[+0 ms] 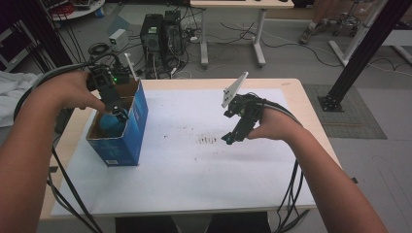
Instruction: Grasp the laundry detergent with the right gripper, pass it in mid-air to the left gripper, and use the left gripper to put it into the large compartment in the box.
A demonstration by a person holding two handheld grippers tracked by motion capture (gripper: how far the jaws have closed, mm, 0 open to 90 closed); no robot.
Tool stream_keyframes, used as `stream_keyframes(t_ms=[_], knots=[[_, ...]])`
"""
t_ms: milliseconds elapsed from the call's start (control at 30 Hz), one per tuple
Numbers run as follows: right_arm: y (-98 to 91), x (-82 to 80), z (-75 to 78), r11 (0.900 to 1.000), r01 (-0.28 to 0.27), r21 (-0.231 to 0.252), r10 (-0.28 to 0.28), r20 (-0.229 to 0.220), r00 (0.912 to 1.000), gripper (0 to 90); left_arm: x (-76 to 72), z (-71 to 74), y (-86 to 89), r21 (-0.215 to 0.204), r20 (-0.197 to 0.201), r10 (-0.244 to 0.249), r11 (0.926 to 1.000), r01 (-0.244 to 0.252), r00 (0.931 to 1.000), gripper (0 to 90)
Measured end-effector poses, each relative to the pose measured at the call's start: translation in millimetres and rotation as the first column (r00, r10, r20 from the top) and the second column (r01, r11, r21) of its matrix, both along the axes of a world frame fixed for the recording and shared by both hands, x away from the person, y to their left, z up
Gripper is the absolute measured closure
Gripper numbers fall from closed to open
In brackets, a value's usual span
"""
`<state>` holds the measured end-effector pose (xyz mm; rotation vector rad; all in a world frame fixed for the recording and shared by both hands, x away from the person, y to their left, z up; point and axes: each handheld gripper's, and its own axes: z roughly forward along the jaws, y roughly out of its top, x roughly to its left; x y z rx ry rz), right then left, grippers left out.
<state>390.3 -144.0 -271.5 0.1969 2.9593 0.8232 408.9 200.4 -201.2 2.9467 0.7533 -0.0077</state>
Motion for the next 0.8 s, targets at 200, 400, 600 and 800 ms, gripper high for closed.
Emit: stream_keyframes(t_ms=[200, 400, 600, 800], knots=[[2.3, 2.9, -1.2, 0.9994, 0.002, -0.035, -0.003, -0.008, 1.0, 12.0, -5.3, -5.2, -30.7, 0.017, -0.015, -0.099, 0.995, 0.099, 0.995, 9.5], [7.5, 4.6, -1.8, 0.9971, -0.003, -0.076, 0.001, -0.02, 0.9998, 12.0, -9.3, -16.9, -59.6, 0.037, -0.024, -0.19, 0.9809, 0.191, 0.9814, 8.4], [10.9, 5.1, -5.5, 0.9919, -0.002, -0.127, -0.001, -0.024, 0.9997, 12.0, -10.3, -29.5, -79.3, 0.066, -0.034, -0.234, 0.9695, 0.236, 0.9715, 6.9], [14.6, 5.3, -14.4, 0.9822, 0.0, -0.188, -0.004, -0.021, 0.9998, 12.0, -10.3, -52.7, -95.5, 0.073, -0.066, -0.274, 0.9577, 0.279, 0.9595, 6.9]])
